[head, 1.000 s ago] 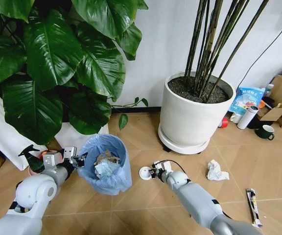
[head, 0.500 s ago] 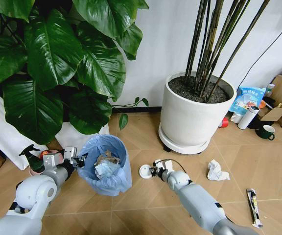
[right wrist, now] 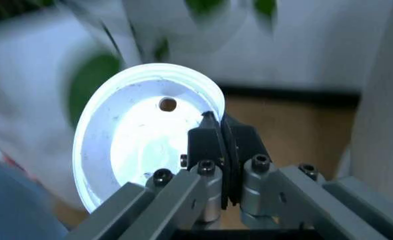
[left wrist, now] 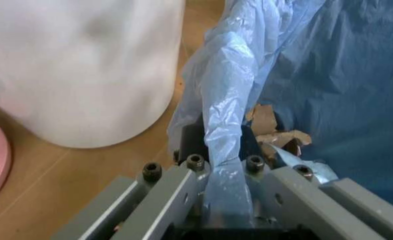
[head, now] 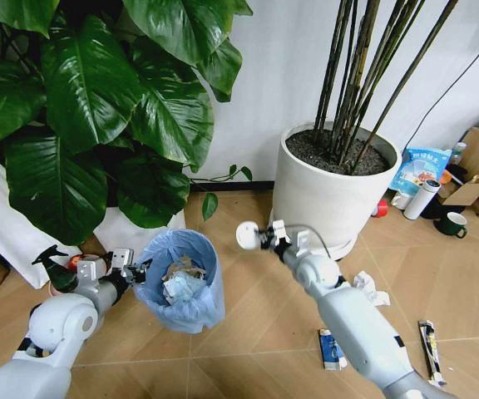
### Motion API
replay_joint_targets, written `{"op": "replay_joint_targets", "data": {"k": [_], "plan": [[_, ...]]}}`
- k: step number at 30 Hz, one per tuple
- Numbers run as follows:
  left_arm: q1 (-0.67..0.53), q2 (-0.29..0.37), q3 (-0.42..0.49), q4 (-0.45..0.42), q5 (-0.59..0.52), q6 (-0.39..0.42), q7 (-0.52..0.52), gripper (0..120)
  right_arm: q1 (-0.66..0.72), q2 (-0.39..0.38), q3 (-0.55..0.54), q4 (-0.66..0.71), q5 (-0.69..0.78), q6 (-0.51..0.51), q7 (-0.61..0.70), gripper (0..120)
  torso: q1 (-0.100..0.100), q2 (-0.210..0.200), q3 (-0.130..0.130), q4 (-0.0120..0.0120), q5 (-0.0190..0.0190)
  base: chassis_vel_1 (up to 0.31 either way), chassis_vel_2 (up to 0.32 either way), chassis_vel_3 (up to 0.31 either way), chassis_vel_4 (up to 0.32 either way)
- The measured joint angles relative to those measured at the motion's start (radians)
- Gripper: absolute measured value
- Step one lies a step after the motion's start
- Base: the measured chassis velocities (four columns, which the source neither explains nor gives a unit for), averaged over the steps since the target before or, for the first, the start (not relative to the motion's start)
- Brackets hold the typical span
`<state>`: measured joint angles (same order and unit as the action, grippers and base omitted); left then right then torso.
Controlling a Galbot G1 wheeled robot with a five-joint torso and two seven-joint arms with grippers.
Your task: Pick up the trash bin and place the garbage on the floor into it.
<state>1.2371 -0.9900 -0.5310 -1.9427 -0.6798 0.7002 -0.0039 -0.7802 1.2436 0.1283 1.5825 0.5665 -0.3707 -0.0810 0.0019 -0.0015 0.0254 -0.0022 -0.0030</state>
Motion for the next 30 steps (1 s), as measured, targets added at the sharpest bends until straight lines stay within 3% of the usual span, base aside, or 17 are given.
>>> {"op": "replay_joint_targets", "data": {"k": [9, 12, 21, 30], "plan": [[-0.044, 0.006, 0.04, 0.033, -0.003, 0.016, -0.008, 0, 0.046, -0.043, -0.028, 0.211, 0.086, -0.045, 0.021, 0, 0.0, 0.0, 0.0, 0.0001, 0.0, 0.0, 0.0, 0.0, 0.0], [-0.072, 0.005, 0.075, 0.052, -0.005, 0.02, -0.014, 0, 0.058, -0.096, -0.083, 0.283, 0.123, -0.068, 0.02, 0, 0.0, 0.0, 0.0, 0.0002, 0.0, 0.0, 0.0, 0.0, 0.0], [-0.142, -0.013, 0.143, 0.074, -0.037, 0.034, -0.045, 0, 0.045, -0.21, -0.222, 0.384, 0.152, -0.087, 0.002, 0, 0.0, 0.0, 0.0, -0.0004, 0.0, 0.0, 0.0, 0.0, 0.0], [-0.146, -0.016, 0.152, 0.071, -0.039, 0.036, -0.053, 0, 0.04, -0.226, -0.307, 0.401, 0.135, -0.089, 0.003, 4, 0.0, 0.0, 0.0, 0.0, -0.0001, 0.0, 0.0, 0.0, 0.0]]}}
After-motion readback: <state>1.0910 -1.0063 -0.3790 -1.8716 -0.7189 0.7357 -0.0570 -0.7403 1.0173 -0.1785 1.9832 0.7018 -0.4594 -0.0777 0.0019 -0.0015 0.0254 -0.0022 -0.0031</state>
